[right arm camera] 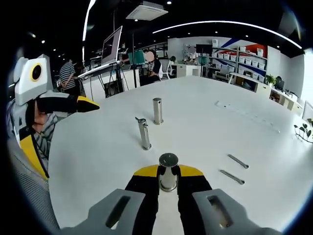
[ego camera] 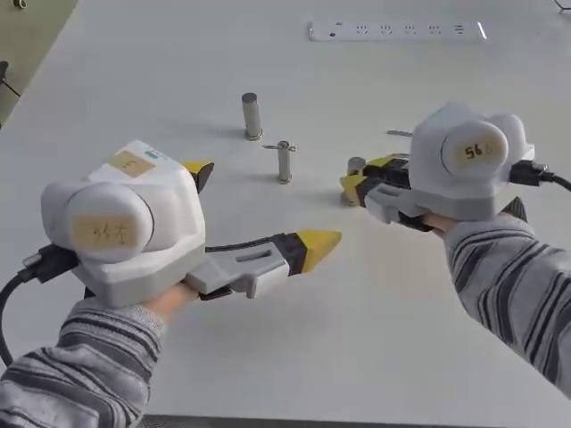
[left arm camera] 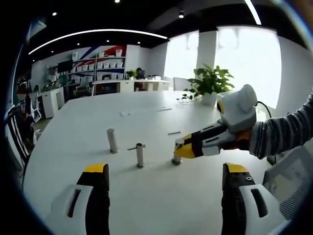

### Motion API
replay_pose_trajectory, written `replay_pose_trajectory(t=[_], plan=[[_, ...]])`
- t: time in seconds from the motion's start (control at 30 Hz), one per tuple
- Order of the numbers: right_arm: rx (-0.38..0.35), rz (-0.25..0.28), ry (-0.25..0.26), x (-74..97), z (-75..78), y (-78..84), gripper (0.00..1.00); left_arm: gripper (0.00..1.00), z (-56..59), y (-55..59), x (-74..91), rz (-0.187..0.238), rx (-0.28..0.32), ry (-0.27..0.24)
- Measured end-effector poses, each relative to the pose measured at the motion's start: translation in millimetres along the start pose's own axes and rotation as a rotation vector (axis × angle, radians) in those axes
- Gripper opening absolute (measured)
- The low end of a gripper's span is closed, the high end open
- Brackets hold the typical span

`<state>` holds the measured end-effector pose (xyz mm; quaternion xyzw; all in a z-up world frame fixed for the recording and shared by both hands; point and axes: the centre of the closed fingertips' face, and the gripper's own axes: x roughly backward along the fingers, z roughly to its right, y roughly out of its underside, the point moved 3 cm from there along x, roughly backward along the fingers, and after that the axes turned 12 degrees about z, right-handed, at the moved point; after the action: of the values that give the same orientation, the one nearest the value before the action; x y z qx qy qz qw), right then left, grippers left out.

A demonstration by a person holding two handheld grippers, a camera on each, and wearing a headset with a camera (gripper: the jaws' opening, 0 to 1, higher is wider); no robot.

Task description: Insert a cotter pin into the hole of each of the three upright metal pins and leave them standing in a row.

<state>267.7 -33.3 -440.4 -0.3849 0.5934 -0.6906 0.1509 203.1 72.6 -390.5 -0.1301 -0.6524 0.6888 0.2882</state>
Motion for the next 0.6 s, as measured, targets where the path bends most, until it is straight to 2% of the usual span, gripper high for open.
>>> replay_pose_trajectory(t=[0.43, 0.6], plan=[[-0.024, 0.016, 0.015, 1.1, -0.7, 1.4, 0.09, 0.95, 1.6, 2.5, 1.5, -0.018, -0.011, 0.005], [-0.074, 0.018, 0.025, 1.4, 0.1, 1.7, 0.09, 0.95, 2.0, 3.1, 2.1, -0.023, -0.009, 0.004]])
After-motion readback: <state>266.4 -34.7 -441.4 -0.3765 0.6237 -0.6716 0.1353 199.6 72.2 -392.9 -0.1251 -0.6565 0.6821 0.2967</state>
